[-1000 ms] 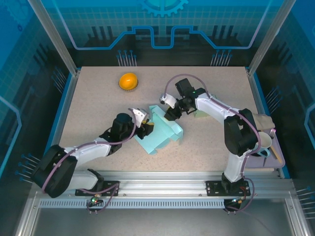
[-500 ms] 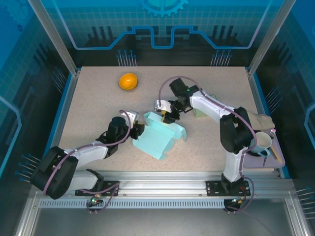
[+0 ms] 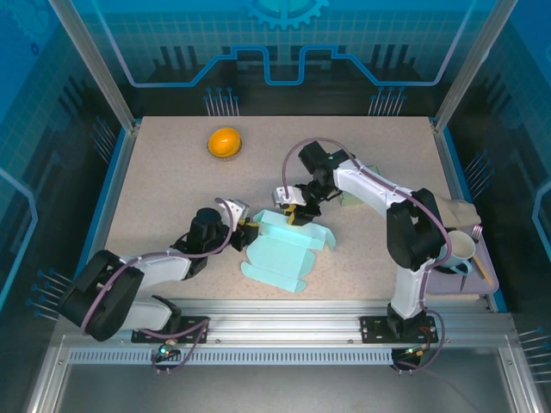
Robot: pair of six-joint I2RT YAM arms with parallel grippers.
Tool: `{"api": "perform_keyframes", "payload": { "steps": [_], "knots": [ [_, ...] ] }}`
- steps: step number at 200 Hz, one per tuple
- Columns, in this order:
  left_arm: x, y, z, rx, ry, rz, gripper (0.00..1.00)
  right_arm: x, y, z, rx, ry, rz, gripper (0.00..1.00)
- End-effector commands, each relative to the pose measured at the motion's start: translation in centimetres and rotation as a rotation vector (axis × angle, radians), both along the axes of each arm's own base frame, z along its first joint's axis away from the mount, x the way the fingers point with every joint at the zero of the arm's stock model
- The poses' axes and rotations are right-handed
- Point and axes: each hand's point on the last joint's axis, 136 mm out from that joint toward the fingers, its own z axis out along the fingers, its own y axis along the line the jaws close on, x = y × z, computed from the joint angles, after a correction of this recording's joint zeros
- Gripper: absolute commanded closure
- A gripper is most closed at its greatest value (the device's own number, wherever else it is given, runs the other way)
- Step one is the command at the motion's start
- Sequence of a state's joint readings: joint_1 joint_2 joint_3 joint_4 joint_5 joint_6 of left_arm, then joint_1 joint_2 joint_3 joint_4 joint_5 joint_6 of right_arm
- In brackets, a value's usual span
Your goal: Fold the paper box
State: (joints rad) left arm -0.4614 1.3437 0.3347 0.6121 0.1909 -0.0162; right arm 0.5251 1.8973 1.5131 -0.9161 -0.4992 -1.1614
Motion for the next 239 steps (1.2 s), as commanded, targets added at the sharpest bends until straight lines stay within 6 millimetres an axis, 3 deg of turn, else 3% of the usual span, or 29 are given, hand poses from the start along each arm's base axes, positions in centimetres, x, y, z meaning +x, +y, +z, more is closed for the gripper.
{"api": "perform_keyframes", "payload": {
  "steps": [1, 77, 117, 176, 208, 239],
  "knots": [
    [-1.4, -2.1, 0.2, 0.003, -0.035, -0.138, 0.57, -1.4, -0.2, 0.3, -0.02, 0.028, 0.042, 0.68],
    [-1.2, -3.2, -1.0, 0.069, -0.033, -0.168, 0.57, -1.6, -0.3, 0.2, -0.026, 0.0, 0.054, 0.68],
    [0.8, -3.0, -0.2, 0.089, -0.068, -0.094, 0.56, -2.3, 0.3, -0.6, -0.04, 0.005, 0.066, 0.68],
    [2.7, -3.6, -1.0, 0.139, -0.074, -0.064, 0.57, -2.6, 0.8, -1.1, -0.044, 0.016, 0.056, 0.7],
    [3.4, -3.3, -1.9, 0.196, -0.072, 0.001, 0.68, -2.0, 0.7, -1.3, -0.061, 0.004, 0.028, 0.71],
    [4.5, -1.1, -3.1, 0.318, -0.042, 0.21, 0.97, -0.2, 0.2, -1.3, -0.087, -0.026, -0.071, 0.73]
  ]
}}
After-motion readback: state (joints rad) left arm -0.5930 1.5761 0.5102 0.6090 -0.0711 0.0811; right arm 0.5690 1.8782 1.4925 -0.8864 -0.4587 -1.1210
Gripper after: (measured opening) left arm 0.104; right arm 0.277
